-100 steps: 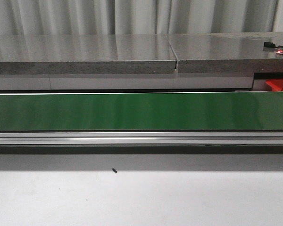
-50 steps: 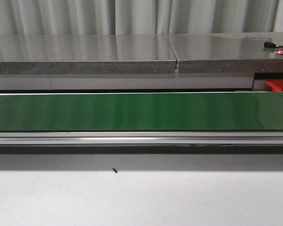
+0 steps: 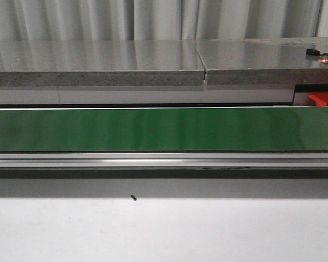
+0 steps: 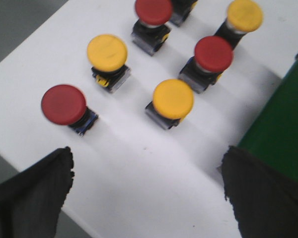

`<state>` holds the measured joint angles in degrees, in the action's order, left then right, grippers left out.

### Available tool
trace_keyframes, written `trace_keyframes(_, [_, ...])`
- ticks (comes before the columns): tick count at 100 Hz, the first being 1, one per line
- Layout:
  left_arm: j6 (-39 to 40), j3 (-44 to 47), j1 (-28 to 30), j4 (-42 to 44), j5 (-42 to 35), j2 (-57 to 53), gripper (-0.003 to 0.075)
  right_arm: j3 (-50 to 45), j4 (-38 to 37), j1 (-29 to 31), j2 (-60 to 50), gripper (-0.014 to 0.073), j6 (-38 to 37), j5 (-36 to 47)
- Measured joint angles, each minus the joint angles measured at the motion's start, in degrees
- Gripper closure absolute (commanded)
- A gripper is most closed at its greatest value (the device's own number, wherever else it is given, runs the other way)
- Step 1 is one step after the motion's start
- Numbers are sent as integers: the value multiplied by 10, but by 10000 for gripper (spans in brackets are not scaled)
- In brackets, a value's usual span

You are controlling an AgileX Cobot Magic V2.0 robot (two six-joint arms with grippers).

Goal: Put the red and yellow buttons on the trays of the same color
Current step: 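Move the left gripper back over another red button on the table, then lower the left gripper and grasp the second red button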

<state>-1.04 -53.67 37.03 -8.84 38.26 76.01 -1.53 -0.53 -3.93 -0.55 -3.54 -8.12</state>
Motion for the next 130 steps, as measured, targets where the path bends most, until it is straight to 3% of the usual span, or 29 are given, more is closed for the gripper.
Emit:
trace_keyframes(16, [10,46,25,1,-41,-4,133,0,0,0,0,663,0,0])
trace_keyframes(61, [56,49,56,45,-99,47,155,0,0,0,0,663,0,0])
trace_keyframes(87, [58,16,56,47,-102,140,155,0,0,0,0,663,0,0])
trace_keyframes(130, [60,-40,56,56,-105,196,155,0,0,0,0,663,0,0])
